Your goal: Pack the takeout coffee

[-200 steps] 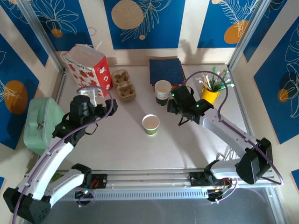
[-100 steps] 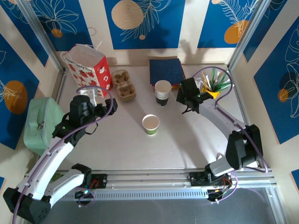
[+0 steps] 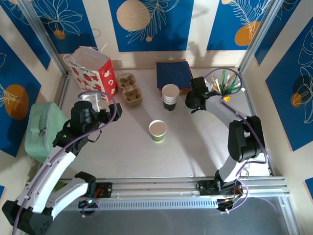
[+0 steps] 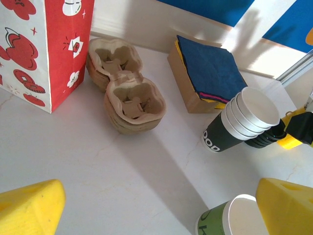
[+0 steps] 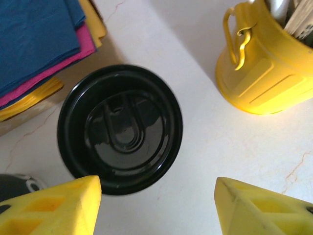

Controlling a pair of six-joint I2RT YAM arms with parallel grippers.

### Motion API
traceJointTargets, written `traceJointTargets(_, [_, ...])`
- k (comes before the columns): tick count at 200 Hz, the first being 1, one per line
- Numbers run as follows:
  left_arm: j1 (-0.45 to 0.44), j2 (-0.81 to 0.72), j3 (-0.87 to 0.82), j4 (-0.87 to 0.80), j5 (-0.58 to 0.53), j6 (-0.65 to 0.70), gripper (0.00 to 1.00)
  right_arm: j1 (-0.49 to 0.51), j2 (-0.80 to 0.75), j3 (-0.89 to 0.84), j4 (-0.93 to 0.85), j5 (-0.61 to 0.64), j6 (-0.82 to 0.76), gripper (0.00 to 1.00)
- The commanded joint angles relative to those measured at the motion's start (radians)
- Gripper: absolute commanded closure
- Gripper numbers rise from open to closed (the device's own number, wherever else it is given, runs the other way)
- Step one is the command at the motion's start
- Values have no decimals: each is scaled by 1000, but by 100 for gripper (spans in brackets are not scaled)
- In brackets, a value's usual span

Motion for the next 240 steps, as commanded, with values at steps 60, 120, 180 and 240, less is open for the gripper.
traceJointTargets(60, [-5,-34,-17,-29,-23,22,1,-16,76,67,-6,-23,53,38])
traceJointTargets(120, [-4,-46,-25,-34,-31,28,1,-19,113,80,-12,-9,63,42])
traceJointTargets(180, [-3,-39,-29,-26,-31,28,0,-27,134,96,-18,2,67,42])
traceJointTargets(240, [-3,-45,-34,-29,-34,30,1,-34,156,110,-20,0,80,46])
